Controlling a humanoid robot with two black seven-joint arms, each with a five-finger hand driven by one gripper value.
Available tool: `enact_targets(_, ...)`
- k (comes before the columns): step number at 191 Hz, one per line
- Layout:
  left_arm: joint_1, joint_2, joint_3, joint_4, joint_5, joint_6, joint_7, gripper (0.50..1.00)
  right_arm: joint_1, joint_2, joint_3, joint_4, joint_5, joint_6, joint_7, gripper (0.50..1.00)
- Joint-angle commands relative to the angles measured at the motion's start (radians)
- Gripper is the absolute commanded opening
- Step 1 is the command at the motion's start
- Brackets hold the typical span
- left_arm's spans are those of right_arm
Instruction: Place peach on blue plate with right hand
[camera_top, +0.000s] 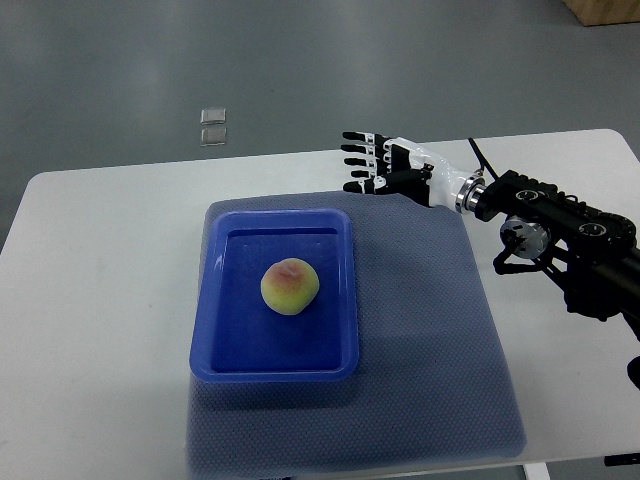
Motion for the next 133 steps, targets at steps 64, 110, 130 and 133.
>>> enact_targets(64, 0.000, 0.000, 0.000, 0.000, 0.000, 0.000, 0.000, 1.000, -0.066, 0.004, 0.002, -0.072, 0.340, 0.004, -0.028, 0.928)
enact_targets(110, 0.000, 0.000, 0.000, 0.000, 0.000, 0.000, 0.000, 1.000, -0.093, 0.008, 0.003, -0.074, 0.350, -0.002, -0.015, 0.928)
enact_targets(130, 0.000, 0.000, 0.000, 0.000, 0.000, 0.000, 0.000, 1.000, -0.095, 0.010, 0.003, -0.074, 0.350, -0.001, -0.015, 0.928)
enact_targets(133, 0.000, 0.000, 0.000, 0.000, 0.000, 0.000, 0.000, 1.000, -0.095, 0.010, 0.002, -0.074, 0.350, -0.001, -0.014, 0.928)
